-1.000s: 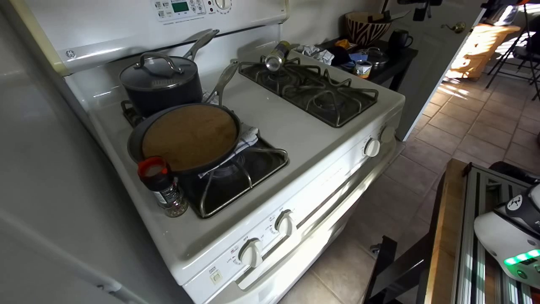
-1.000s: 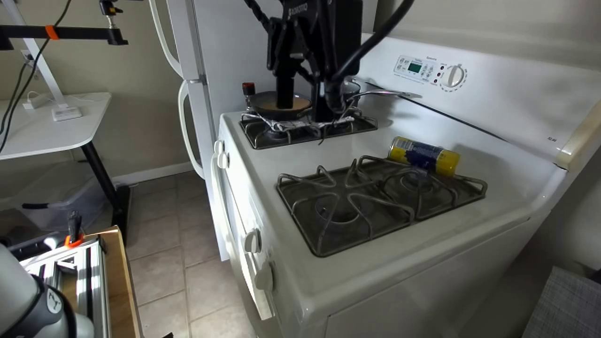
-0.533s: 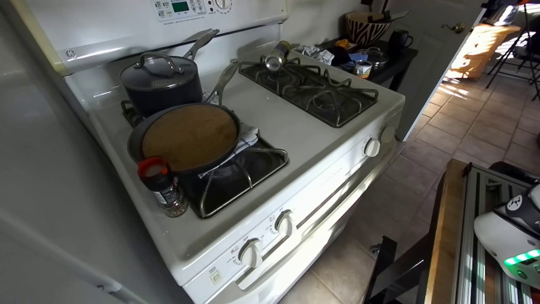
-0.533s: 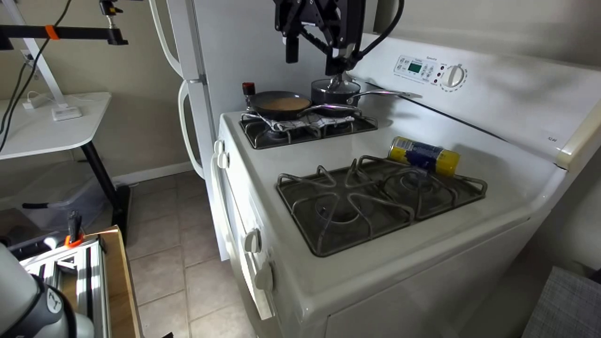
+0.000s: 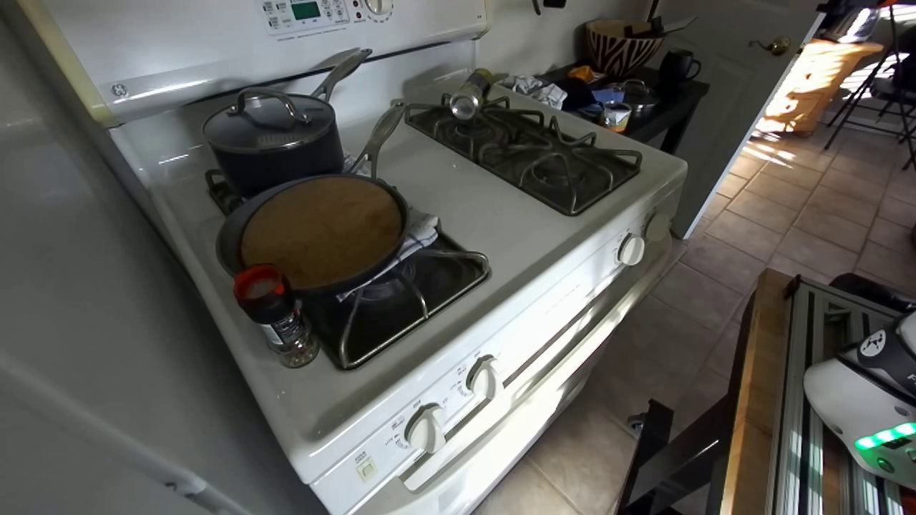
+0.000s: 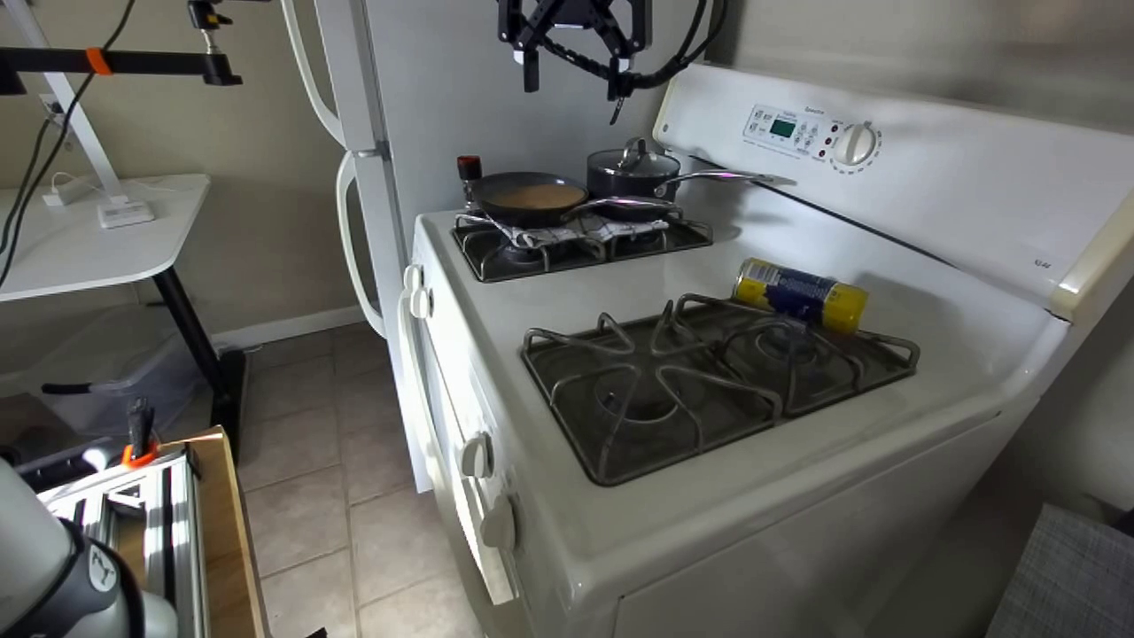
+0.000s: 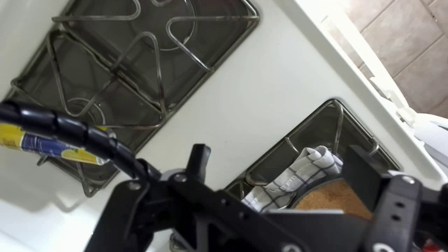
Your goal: Put the glass jar in the middle of the stove.
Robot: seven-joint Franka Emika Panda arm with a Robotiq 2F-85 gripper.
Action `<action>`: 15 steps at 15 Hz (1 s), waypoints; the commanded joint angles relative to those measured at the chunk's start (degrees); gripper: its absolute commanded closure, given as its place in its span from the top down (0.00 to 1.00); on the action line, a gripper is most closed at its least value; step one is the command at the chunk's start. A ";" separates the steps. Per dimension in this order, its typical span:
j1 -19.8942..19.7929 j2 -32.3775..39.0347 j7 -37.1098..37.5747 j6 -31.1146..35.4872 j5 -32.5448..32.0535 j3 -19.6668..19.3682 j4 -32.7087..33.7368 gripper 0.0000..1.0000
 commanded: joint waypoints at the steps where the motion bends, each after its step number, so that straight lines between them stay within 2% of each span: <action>1: -0.11 0.42 -0.68 -0.26 -0.01 0.46 0.84 1.00; 5: -0.17 0.72 -1.99 -0.36 -0.02 0.35 1.43 1.00; 6: 0.77 1.50 -5.30 0.91 0.63 1.02 1.56 1.00; 7: 1.84 2.29 -8.21 2.49 1.36 1.96 1.55 1.00; 11: 5.70 6.49 -11.42 9.55 1.92 7.06 3.95 1.00; 15: 8.45 10.02 -18.29 13.18 4.67 11.16 6.23 1.00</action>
